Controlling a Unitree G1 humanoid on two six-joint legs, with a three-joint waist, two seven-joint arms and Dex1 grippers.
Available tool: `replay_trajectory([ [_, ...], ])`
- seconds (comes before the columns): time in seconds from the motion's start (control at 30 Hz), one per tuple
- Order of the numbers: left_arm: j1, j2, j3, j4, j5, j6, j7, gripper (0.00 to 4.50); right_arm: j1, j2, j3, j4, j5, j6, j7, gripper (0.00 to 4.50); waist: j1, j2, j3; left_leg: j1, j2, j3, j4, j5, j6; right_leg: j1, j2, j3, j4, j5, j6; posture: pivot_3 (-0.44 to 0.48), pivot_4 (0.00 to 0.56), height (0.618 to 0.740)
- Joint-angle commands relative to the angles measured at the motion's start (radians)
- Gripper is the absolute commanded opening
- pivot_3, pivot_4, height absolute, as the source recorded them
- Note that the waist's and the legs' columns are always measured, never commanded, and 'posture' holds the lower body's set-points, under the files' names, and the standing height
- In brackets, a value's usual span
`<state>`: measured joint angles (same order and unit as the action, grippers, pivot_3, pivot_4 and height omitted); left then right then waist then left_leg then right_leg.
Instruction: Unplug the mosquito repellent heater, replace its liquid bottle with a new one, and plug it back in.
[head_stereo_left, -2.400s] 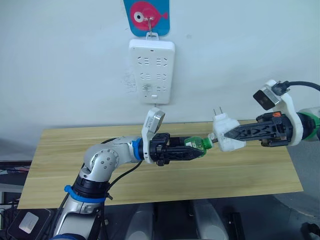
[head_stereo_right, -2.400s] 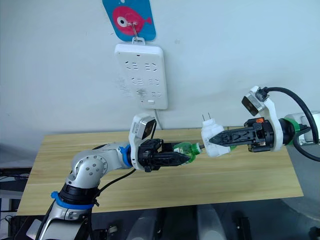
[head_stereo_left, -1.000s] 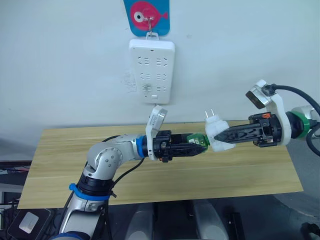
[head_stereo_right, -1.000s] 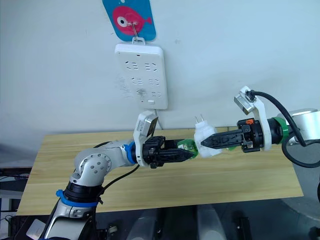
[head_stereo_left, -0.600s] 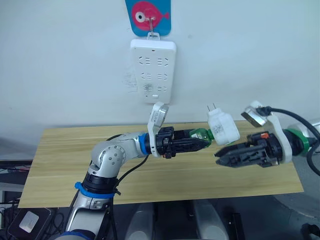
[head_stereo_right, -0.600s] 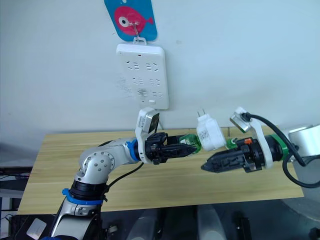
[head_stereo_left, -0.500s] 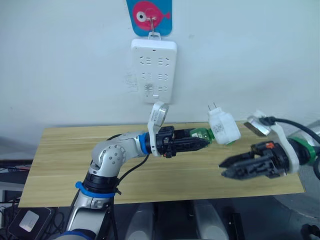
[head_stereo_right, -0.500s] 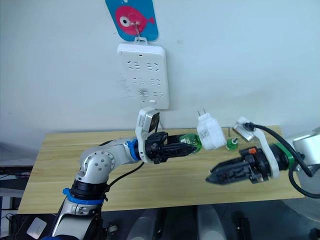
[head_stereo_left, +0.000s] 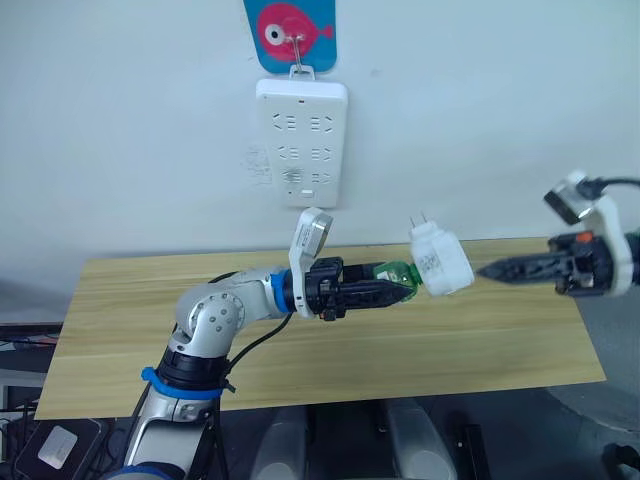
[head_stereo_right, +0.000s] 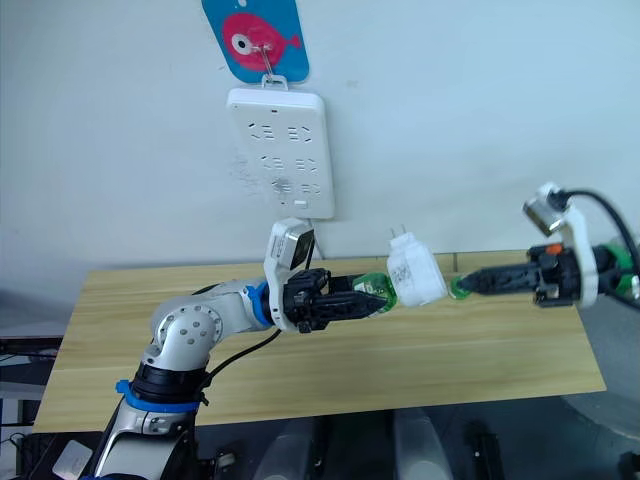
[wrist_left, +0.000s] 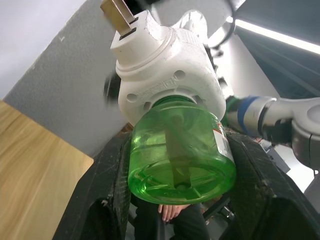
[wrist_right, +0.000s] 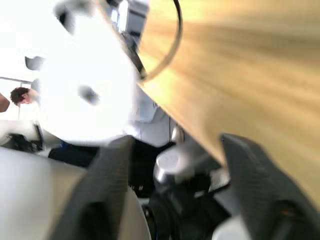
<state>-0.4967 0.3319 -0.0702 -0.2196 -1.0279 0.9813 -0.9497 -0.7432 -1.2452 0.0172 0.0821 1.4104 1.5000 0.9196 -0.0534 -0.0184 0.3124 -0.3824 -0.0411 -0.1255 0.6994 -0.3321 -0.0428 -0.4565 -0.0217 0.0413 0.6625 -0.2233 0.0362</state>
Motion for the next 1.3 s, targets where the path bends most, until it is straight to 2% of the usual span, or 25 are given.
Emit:
replay_trajectory([
  [0.03,0.006,0.003,0.013,-0.049,-0.039,0.005,-0.015,2.24,-0.090,0.037,0.027,0.058,-0.118,-0.013,0.092,1.37,0.000,0.000,0.000,0.000,0.000,0.000,0.000,0.000,0.000,0.000,0.000,0.000,0.000,0.000,0.000,-0.108,0.287,0.740],
  [0.13,0.007,0.008,0.010,-0.051,-0.045,0.008,-0.016,2.24,-0.206,0.125,0.041,0.156,-0.202,-0.024,0.116,0.20,-0.001,0.000,0.000,0.000,-0.001,0.001,0.000,0.000,0.000,0.000,-0.001,0.001,0.000,0.000,0.000,-0.108,0.287,0.740],
  [0.17,0.007,0.010,0.009,-0.053,-0.048,0.010,-0.017,2.24,-0.240,0.153,0.041,0.183,-0.223,-0.022,0.124,0.03,-0.002,0.000,0.000,0.000,-0.001,0.002,0.001,0.000,0.000,0.000,-0.001,0.002,0.000,0.000,0.000,-0.108,0.287,0.740],
  [0.27,0.014,0.013,0.002,-0.064,-0.055,0.018,-0.016,2.24,-0.330,0.228,0.047,0.240,-0.274,-0.014,0.158,0.03,-0.003,0.000,0.000,0.000,0.000,0.001,0.000,0.000,0.000,-0.001,0.000,0.002,0.000,0.000,0.000,-0.108,0.287,0.740],
  [0.37,0.023,0.021,-0.010,-0.076,-0.052,0.021,-0.024,2.24,-0.375,0.269,0.075,0.222,-0.304,0.002,0.224,0.03,-0.003,0.000,0.000,-0.001,-0.001,0.001,0.000,0.000,0.000,-0.001,-0.001,0.001,0.000,0.000,0.000,-0.109,0.294,0.740],
  [0.53,0.020,0.020,-0.014,-0.071,-0.051,0.019,-0.024,2.24,-0.373,0.312,0.118,0.159,-0.339,0.013,0.297,0.03,-0.001,0.000,0.000,-0.001,-0.001,0.000,0.000,0.000,0.000,-0.001,-0.001,0.000,0.000,0.001,0.000,-0.108,0.295,0.740],
  [0.73,0.015,0.015,-0.018,-0.069,-0.051,0.019,-0.023,2.24,-0.378,0.345,0.139,0.165,-0.394,0.000,0.344,0.03,-0.002,0.000,0.000,-0.001,-0.001,-0.001,0.000,0.000,0.000,-0.001,-0.001,0.000,0.000,0.001,0.000,-0.103,0.300,0.740],
  [1.1,0.024,0.018,-0.018,-0.067,-0.046,0.016,-0.024,2.24,-0.464,0.387,0.089,0.204,-0.416,0.055,0.380,0.03,-0.003,0.000,0.000,-0.001,-0.001,-0.001,0.000,0.000,0.000,-0.001,-0.001,0.000,0.000,0.001,0.000,-0.103,0.298,0.740],
  [1.2,0.017,0.016,-0.017,-0.064,-0.045,0.016,-0.023,2.24,-0.455,0.400,0.085,0.158,-0.405,0.084,0.379,0.03,-0.003,0.000,0.000,-0.001,-0.001,-0.001,0.000,0.000,0.000,-0.001,-0.001,0.000,0.000,0.001,0.000,-0.104,0.296,0.740],
  [1.3,0.014,0.014,-0.021,-0.066,-0.046,0.017,-0.025,2.24,-0.394,0.397,0.128,0.097,-0.456,0.020,0.369,0.03,-0.003,0.000,0.000,-0.001,-0.001,-0.001,0.000,0.000,0.000,-0.001,-0.001,0.000,0.000,0.001,0.000,-0.105,0.295,0.740],
])
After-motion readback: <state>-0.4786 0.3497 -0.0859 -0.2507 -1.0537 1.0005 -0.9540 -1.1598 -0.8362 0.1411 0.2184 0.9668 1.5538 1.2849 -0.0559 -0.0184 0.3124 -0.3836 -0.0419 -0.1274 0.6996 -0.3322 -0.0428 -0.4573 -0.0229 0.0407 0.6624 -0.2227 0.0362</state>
